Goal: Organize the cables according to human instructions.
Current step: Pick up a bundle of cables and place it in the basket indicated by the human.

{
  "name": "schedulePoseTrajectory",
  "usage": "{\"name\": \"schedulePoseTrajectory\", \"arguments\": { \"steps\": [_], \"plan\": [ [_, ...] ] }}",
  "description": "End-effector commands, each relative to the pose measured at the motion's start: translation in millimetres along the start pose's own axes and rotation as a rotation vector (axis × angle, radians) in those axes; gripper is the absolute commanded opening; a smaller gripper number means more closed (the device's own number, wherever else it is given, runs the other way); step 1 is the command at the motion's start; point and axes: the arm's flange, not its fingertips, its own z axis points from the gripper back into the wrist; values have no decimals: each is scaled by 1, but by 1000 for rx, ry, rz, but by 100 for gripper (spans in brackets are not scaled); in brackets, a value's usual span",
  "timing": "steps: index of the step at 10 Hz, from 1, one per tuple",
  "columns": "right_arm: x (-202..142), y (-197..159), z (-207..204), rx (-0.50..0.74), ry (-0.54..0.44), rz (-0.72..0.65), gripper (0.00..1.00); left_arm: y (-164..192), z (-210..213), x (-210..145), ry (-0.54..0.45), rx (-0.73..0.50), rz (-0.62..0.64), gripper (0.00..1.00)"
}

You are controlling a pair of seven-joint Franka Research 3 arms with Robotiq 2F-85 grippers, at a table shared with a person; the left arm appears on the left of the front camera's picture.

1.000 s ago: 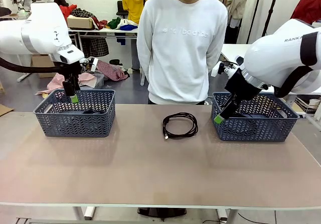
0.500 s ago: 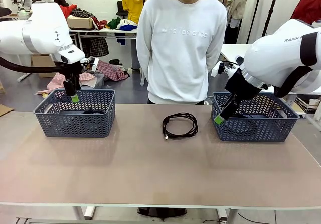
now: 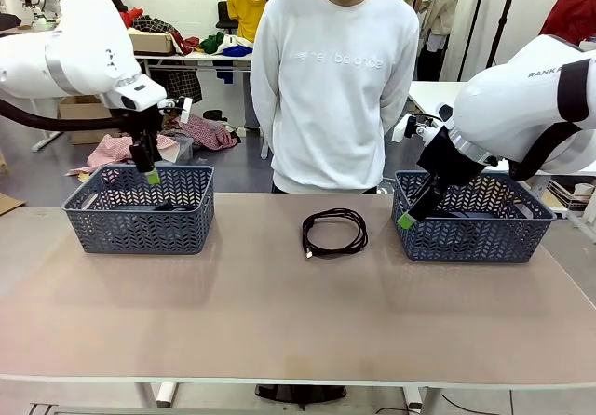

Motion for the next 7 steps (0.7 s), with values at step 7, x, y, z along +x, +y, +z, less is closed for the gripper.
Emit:
{"name": "schedulePoseTrajectory", "arguments": {
  "steps": [7],
  "plan": [
    [1,1,0,-4,-2,-1,100,-93,-14,49,-221,-60,-73,96]
  ]
}}
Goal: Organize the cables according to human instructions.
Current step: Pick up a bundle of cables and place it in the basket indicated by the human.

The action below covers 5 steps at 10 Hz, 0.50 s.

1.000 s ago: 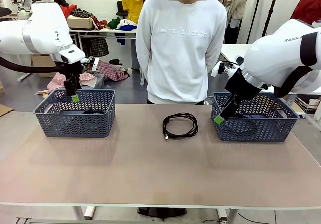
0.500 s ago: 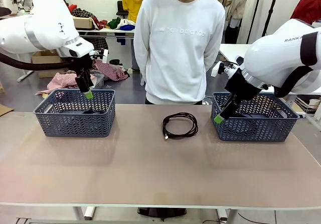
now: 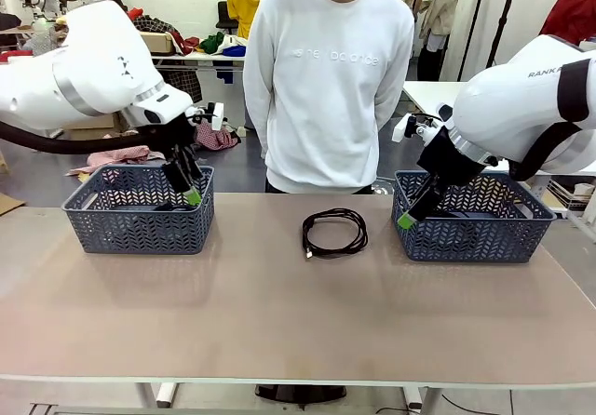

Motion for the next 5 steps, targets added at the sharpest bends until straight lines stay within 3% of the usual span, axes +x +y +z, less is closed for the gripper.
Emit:
{"name": "schedulePoseTrajectory", "arguments": {
  "steps": [1,5],
  "plan": [
    [1,1,0,-4,-2,-1,100,-14,-9,0,-65,-20,-32,96],
    [1,1,0,-4,-2,-1,100,-20,-20,11,-56,-18,-19,96]
  ]
}}
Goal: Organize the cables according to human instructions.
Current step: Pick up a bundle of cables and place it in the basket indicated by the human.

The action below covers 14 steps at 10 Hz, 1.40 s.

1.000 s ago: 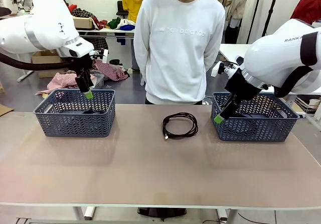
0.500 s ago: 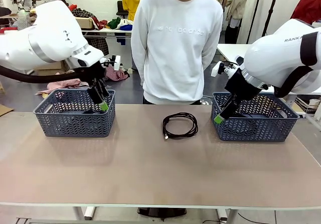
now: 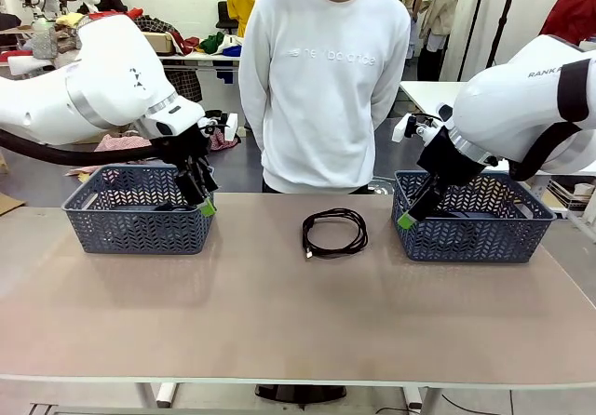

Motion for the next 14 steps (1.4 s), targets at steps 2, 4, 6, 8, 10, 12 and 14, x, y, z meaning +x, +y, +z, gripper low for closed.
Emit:
{"name": "schedulePoseTrajectory", "arguments": {
  "steps": [2,4,6,8,10,12,14],
  "plan": [
    [1,1,0,-4,-2,-1,100,0,0,0,0,-1,-1,96],
    [1,1,0,-4,-2,-1,100,0,0,0,0,-1,-1,96],
    [1,1,0,-4,-2,-1,100,0,0,0,0,-1,-1,96],
    [1,1,0,-4,-2,-1,100,0,0,0,0,-1,-1,96],
    [1,1,0,-4,-2,-1,100,0,0,0,0,-1,-1,96],
    [1,1,0,-4,-2,-1,100,0,0,0,0,-1,-1,96],
    [1,1,0,-4,-2,-1,100,0,0,0,0,-1,-1,96]
  ]
}}
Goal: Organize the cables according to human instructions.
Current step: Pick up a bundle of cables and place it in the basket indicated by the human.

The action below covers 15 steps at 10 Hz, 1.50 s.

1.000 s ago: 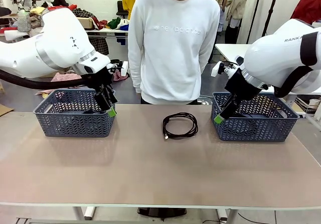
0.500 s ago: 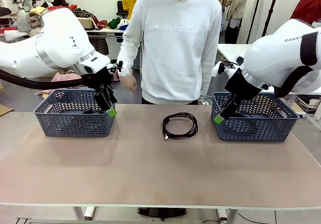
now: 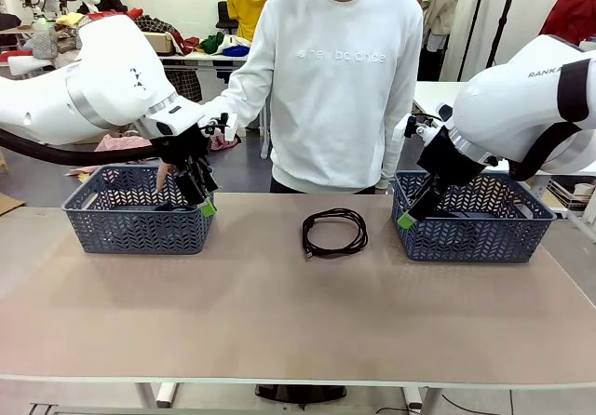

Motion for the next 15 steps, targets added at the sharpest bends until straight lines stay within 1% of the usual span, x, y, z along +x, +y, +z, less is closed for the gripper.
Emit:
{"name": "schedulePoseTrajectory", "arguments": {
  "steps": [1,10,11,13,15],
  "plan": [
    [1,1,0,-4,-2,-1,100,0,0,0,0,0,0,96],
    [1,1,0,-4,-2,-1,100,0,0,0,0,0,0,96],
    [1,1,0,-4,-2,-1,100,4,-3,10,47,13,96,96],
    [1,1,0,-4,-2,-1,100,17,-11,34,125,57,237,96],
    [1,1,0,-4,-2,-1,100,37,-27,61,188,80,375,96]
  ]
}}
